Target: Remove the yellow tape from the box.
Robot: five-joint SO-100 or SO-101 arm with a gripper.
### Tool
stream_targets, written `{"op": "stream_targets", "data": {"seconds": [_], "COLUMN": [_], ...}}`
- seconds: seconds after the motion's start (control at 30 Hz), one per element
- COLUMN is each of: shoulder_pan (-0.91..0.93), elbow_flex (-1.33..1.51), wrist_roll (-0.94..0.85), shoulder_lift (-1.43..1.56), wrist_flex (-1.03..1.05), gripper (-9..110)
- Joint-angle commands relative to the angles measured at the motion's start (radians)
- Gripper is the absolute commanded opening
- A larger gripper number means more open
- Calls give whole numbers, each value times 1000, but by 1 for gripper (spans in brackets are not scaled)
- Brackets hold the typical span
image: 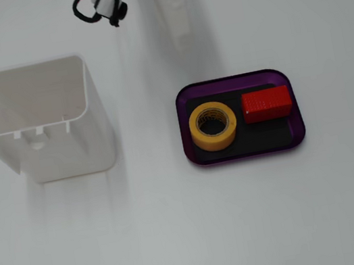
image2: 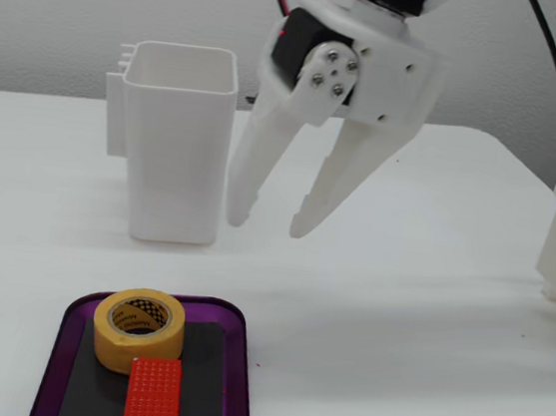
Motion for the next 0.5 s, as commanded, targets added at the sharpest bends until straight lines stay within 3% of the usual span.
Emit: {"op": "stream_targets", "data": {"seconds": [0.0, 0.47], "shoulder_pan": [-52, -67], "elbow_flex": [-192, -344], "wrist_roll": [38, 55], "shoulder_lift": [-149, -485], "wrist_flex": [17, -41], "gripper": [13, 13]}}
